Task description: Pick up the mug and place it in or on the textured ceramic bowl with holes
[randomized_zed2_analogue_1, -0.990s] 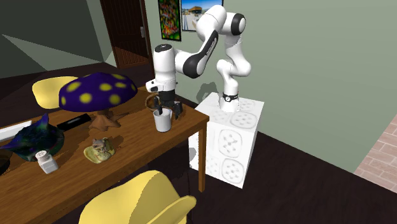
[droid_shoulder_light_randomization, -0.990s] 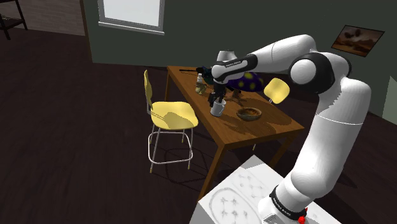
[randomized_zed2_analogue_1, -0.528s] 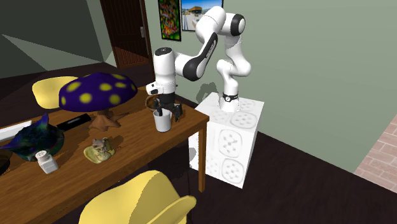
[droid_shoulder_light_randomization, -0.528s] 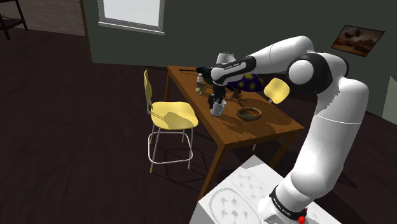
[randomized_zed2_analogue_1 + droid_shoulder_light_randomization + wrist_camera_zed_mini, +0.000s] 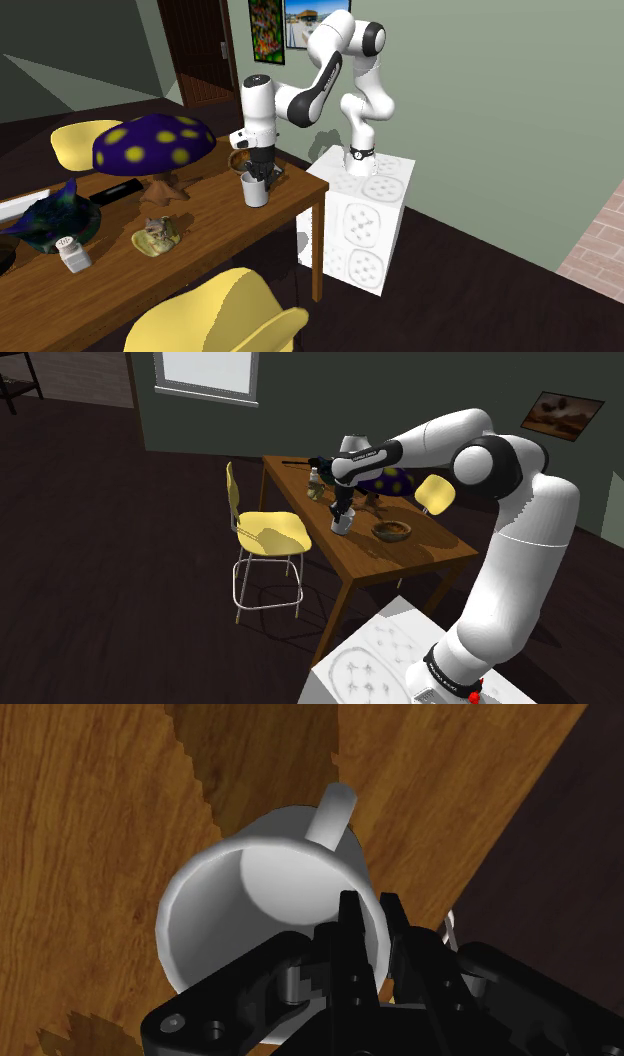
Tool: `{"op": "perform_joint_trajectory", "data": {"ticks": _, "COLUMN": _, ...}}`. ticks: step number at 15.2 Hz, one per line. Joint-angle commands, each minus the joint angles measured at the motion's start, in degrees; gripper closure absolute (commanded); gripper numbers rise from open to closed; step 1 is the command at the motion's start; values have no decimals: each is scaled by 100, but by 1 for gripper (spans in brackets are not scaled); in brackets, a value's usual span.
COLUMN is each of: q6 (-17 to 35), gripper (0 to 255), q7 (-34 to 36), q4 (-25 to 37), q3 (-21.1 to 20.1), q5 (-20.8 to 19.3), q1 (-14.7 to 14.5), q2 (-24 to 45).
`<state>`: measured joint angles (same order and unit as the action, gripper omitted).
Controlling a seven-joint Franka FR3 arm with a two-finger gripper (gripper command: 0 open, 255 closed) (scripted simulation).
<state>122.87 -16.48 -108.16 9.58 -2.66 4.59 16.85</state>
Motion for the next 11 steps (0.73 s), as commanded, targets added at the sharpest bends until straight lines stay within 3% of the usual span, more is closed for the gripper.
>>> {"op": "perform_joint_trajectory", "data": {"ticks": 1, "q6": 0, "gripper": 255, "q7": 0, "q4": 0, "q3": 0, "q5": 0, "q1": 0, "q2": -1}}
{"op": "perform_joint_trajectory", "data": {"ticks": 11, "q6": -472, "gripper": 255, "q7": -11, "q4": 245, "q3": 10, "q5": -27, "q1": -13, "q2": -231}}
